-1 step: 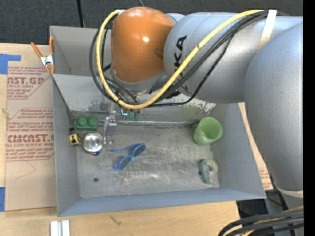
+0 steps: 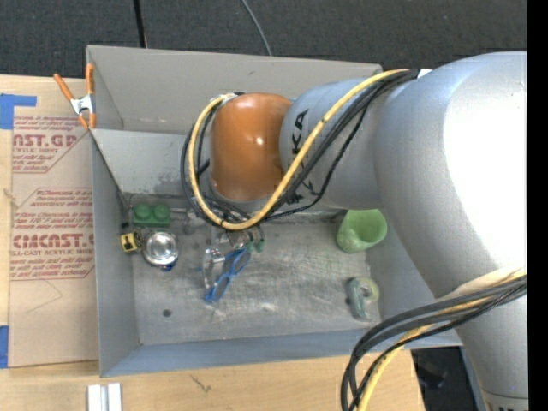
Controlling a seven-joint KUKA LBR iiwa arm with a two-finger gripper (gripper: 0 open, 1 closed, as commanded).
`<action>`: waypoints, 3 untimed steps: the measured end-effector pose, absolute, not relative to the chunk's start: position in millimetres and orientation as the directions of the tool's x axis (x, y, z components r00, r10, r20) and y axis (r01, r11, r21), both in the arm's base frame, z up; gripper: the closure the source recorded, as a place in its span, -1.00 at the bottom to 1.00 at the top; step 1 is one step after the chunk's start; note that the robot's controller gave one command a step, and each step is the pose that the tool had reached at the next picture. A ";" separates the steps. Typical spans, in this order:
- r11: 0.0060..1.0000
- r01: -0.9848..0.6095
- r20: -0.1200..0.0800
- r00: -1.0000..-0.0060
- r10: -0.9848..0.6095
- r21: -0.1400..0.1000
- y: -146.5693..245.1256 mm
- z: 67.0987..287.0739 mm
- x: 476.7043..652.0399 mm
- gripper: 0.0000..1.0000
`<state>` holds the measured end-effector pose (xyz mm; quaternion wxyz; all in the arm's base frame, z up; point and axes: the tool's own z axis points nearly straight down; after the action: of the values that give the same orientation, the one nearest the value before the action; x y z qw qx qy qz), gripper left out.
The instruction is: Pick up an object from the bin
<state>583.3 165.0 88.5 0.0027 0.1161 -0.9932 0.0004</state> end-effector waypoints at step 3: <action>0.843 -0.538 -0.015 -0.843 -0.538 -0.005 51.2 78.8 590.5 1.00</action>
Offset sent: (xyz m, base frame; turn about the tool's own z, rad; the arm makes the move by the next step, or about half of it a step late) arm -0.0368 -0.0803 -0.0185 -0.2687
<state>590.5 51.2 78.8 -0.0077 0.2802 -0.9599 0.0006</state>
